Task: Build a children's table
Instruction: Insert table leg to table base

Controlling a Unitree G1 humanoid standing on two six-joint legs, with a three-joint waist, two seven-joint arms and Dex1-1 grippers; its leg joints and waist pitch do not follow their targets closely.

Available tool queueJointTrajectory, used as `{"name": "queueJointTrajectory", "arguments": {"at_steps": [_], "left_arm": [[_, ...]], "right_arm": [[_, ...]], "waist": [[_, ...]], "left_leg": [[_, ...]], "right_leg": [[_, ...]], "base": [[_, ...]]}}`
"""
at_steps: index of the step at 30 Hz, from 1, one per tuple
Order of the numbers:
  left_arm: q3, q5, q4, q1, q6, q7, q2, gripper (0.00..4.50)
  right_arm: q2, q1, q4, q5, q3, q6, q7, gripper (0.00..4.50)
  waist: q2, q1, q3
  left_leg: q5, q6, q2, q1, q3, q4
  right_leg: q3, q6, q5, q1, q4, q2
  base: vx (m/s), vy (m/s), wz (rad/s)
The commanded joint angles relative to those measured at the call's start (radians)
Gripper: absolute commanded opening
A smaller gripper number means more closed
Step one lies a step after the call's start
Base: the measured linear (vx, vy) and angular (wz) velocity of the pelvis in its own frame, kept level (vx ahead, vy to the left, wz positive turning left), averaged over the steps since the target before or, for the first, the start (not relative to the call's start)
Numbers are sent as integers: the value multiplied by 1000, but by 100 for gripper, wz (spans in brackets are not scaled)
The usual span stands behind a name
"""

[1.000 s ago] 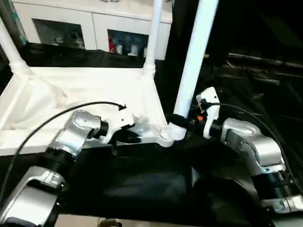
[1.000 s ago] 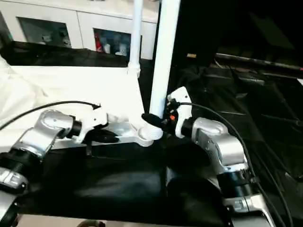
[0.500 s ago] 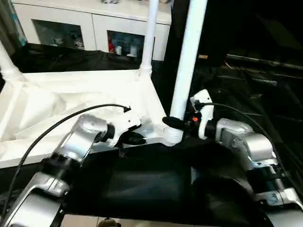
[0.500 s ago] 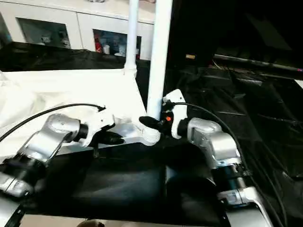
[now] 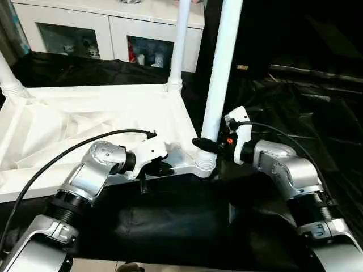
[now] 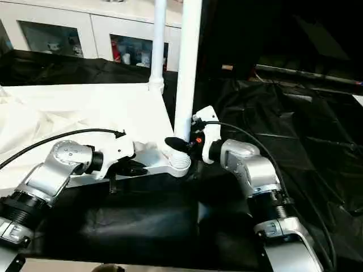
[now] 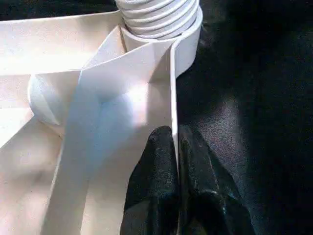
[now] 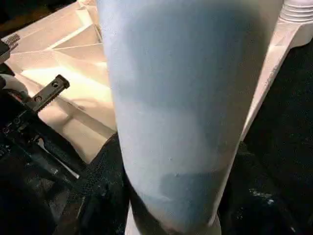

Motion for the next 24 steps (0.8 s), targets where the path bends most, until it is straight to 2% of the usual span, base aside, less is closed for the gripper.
{"name": "queueJointTrajectory", "arguments": {"at_steps": [1,6,7,11,12,13,14,18,20,21,23,24], "left_arm": [[-33,9,2,21,-5,-8,-8,0],[-28,9,12,18,-8,3,-8,0],[-26,8,16,16,-9,6,-9,0],[-18,5,29,7,-7,12,-11,0],[-13,4,37,2,-5,18,-13,0],[-11,3,41,-1,-7,20,-14,0],[-10,3,44,-3,-8,21,-14,0],[-5,5,64,-16,-12,36,-21,0],[-5,5,65,-17,-13,36,-21,0],[-5,6,70,-21,-14,37,-22,0],[-5,8,75,-23,-17,39,-22,0],[-5,9,83,-28,-20,42,-24,0]], "right_arm": [[-1,-9,20,-5,-13,-11,-8,191],[7,1,50,24,-54,-14,-15,191],[10,7,55,29,-64,-18,-20,191],[26,28,65,45,-95,-31,-35,191],[34,45,66,48,-100,-41,-36,191],[40,54,66,50,-103,-46,-37,191],[43,58,66,51,-106,-50,-38,191],[79,112,72,83,-138,-94,-50,191],[82,118,71,85,-141,-98,-50,191],[100,137,78,94,-161,-116,-56,190],[109,145,85,97,-172,-129,-61,190],[120,154,94,100,-183,-145,-68,190]], "waist": [[8,-1,-68],[8,-1,-69],[13,0,-70],[10,0,-69],[18,0,-70],[20,0,-69],[17,-1,-69],[23,1,-67],[21,-1,-67],[28,-1,-67],[26,-2,-67],[32,0,-68]], "left_leg": [[-252,-50,51,31,-28,-72],[-266,-55,51,33,-28,-73],[-264,-55,51,33,-28,-73],[-265,-55,51,33,-28,-73],[-274,-60,51,34,-28,-74],[-282,-62,51,33,-29,-74],[-294,-64,50,35,-29,-75],[-338,-71,52,38,-33,-77],[-350,-73,52,38,-34,-78],[-359,-77,53,38,-36,-80],[-363,-77,53,38,-35,-80],[-367,-78,53,40,-36,-80]], "right_leg": [[52,-172,-238,31,-81,-83],[51,-173,-238,30,-82,-83],[51,-175,-231,31,-80,-83],[51,-178,-223,30,-80,-83],[51,-178,-219,29,-82,-82],[52,-179,-221,28,-81,-83],[51,-178,-234,30,-83,-82],[51,-167,-303,26,-92,-87],[50,-166,-312,25,-93,-86],[51,-167,-315,24,-93,-86],[51,-170,-304,24,-93,-86],[51,-174,-301,23,-92,-87]], "base": [[0,0,0],[0,0,0],[0,0,0],[0,0,0],[0,0,0],[0,0,0],[0,0,0],[0,0,0],[0,0,0],[0,0,0],[0,0,0],[0,0,0]]}}
